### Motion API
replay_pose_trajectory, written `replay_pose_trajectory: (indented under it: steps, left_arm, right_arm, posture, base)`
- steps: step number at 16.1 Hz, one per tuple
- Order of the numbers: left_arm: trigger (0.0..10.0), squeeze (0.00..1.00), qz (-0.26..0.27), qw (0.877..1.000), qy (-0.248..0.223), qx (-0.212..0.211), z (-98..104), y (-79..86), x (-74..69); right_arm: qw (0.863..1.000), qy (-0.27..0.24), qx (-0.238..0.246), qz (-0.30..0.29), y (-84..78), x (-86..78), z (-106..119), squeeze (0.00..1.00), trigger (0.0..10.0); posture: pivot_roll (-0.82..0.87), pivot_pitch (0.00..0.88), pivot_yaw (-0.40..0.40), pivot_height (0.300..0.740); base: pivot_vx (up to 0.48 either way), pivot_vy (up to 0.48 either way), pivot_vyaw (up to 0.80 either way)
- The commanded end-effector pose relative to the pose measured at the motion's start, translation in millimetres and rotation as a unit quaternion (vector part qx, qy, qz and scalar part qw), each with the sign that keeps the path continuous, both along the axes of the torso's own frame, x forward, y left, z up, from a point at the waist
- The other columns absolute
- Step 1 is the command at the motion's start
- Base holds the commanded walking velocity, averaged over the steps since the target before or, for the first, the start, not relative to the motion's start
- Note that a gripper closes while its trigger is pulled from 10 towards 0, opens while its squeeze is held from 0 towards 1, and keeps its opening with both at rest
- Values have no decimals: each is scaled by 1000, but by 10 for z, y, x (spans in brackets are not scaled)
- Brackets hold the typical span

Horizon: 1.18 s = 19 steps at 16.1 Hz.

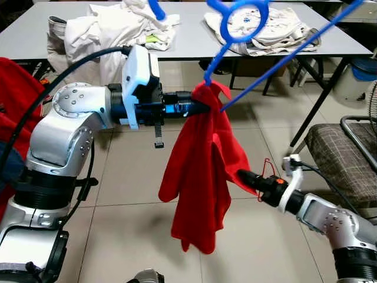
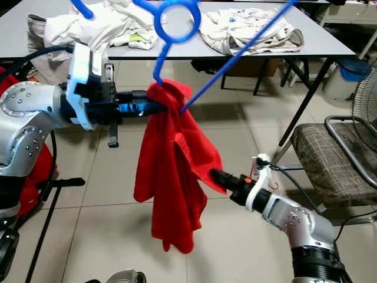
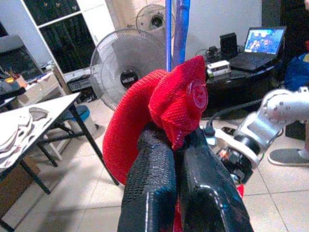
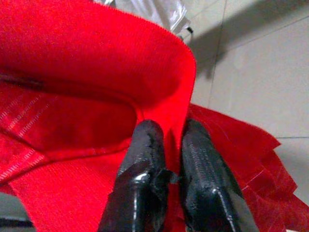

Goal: Hang hanger

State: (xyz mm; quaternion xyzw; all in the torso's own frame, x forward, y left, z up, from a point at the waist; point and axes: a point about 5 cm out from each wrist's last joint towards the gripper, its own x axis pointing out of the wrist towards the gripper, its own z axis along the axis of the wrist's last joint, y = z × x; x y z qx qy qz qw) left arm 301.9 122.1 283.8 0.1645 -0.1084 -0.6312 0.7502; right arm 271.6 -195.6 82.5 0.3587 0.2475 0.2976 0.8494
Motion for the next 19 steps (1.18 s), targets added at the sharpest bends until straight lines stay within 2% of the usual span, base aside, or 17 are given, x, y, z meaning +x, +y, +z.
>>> replay_pose_trajectory:
  steps: [1,4,6,9,10,11,13,17,18,19]
  left_arm:
    - [0,0,1,1000,-13,13,-7,19,-5]
    - [0,0,4,1000,-11,17,-39,25,-3]
    - [0,0,14,997,-12,73,-223,79,-4]
    - [0,0,33,992,-14,118,-372,130,12]
    - [0,0,33,992,-14,118,-372,130,12]
    - [0,0,48,984,-15,169,-519,186,34]
    - [0,0,63,970,-12,236,-744,278,48]
    - [0,0,90,957,22,274,-996,353,77]
    - [0,0,123,946,39,296,-1151,427,132]
    - [0,0,149,942,51,296,-1227,467,176]
  right_arm:
    - [1000,-22,3,-18,-79,24,112,0,0]
    - [999,-29,12,-29,-118,38,153,0,0]
    - [998,-49,12,-43,-177,80,272,0,0]
    - [993,-82,15,-78,-268,181,452,0,0]
    - [993,-82,15,-78,-268,181,452,0,0]
    - [988,-106,23,-111,-352,257,597,0,0]
    - [976,-139,50,-158,-497,344,835,0,0]
    - [964,-167,76,-190,-633,349,1038,0,0]
    - [962,-171,81,-198,-667,341,1085,0,0]
    - [961,-173,81,-201,-681,333,1098,0,0]
  posture:
    - [50,35,-11,740]
    - [50,29,-13,740]
    - [51,16,-19,740]
    - [54,8,-20,740]
    - [54,8,-20,740]
    - [54,9,-19,740]
    - [52,9,-20,740]
    - [50,12,-23,740]
    - [43,14,-20,740]
    - [41,15,-18,740]
  base:
    - [0,0,0]
    - [0,0,0]
    - [0,0,0]
    - [0,0,0]
    - [0,0,0]
    - [0,0,0]
    - [0,0,0]
    - [0,0,0]
    - [0,0,0]
    - [0,0,0]
